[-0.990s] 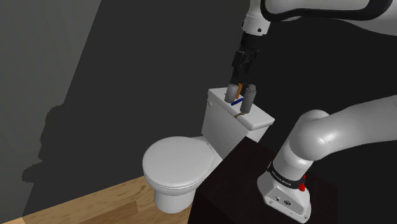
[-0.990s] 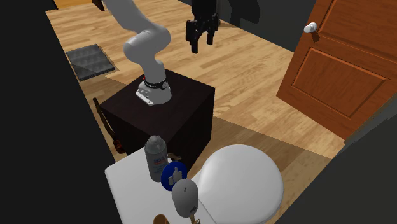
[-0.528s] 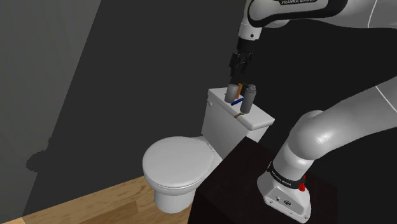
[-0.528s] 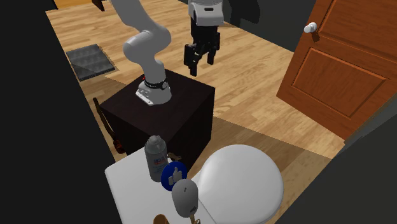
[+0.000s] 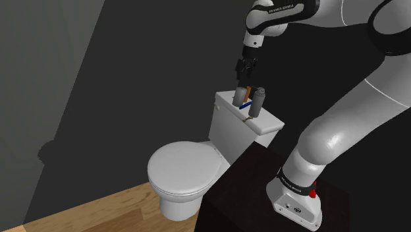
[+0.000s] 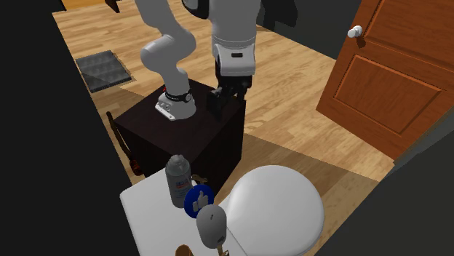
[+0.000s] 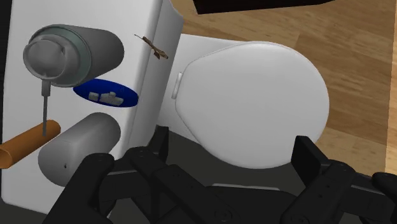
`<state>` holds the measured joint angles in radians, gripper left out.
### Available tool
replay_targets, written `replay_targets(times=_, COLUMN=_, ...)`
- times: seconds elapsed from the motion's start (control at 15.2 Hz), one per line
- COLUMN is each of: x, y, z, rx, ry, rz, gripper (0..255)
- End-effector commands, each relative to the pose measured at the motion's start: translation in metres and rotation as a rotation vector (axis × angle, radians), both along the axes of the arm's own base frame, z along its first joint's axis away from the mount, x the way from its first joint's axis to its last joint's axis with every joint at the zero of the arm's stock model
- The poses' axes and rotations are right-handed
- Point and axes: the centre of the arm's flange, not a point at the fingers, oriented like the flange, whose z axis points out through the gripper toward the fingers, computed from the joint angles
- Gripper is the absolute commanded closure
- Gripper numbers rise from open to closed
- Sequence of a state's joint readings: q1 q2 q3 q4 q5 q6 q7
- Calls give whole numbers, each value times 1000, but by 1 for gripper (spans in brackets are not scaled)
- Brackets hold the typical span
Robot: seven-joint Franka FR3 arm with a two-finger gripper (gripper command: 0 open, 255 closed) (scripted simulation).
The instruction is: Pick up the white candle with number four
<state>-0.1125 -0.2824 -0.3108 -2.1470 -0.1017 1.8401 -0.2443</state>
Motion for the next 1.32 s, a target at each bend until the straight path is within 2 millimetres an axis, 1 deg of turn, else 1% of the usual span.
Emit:
replay_targets(times=0.0, x=13, y=-24, z=-13, rx=9, ry=9, rz=-7, gripper=0)
replay_targets(times=0.59, x=66, y=-127, z=-65, rx=57, ry=46, rz=-43, gripper=0)
replay_targets(times=1.25, x=118, y=-241, z=-130, rx=109, ry=87, rz=-82, gripper=0)
